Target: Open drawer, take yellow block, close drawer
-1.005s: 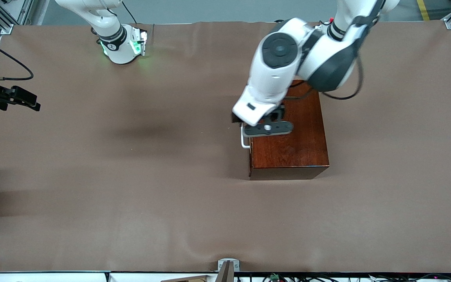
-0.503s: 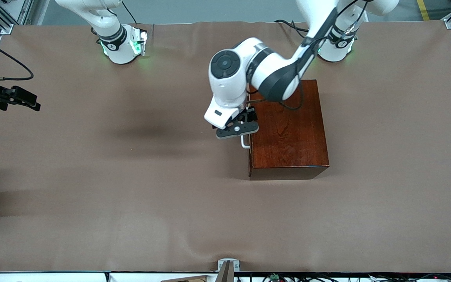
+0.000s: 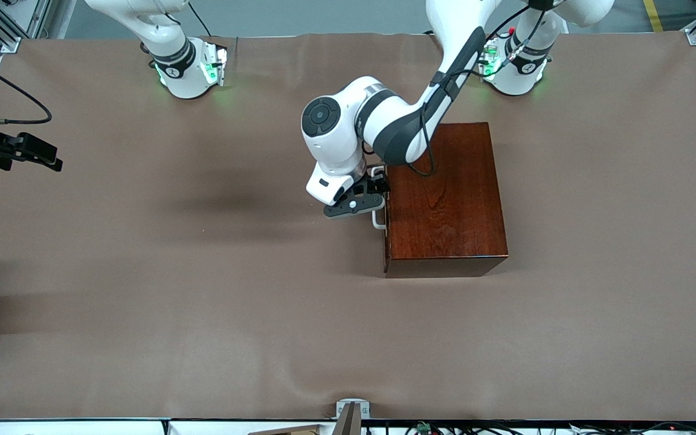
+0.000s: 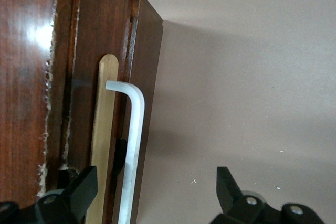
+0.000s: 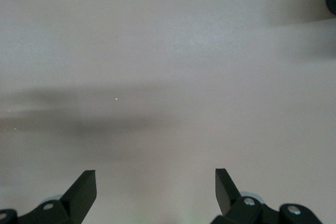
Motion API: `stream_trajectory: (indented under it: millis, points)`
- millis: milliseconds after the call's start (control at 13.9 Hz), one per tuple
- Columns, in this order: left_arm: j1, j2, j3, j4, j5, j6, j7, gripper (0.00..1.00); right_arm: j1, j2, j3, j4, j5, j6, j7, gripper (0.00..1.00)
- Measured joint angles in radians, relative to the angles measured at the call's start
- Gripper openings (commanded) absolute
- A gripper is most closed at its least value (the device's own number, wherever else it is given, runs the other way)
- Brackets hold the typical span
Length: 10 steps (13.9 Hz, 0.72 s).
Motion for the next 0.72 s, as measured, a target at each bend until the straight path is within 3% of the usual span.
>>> stream_trajectory:
  millis: [718]
  points:
    - [-0.002,0.036,-0.022,0.001,-0.001,0.0,0.0,1.0,0.0,0.0,0.0,0.0,0.0,-0.001,0.0,1.0]
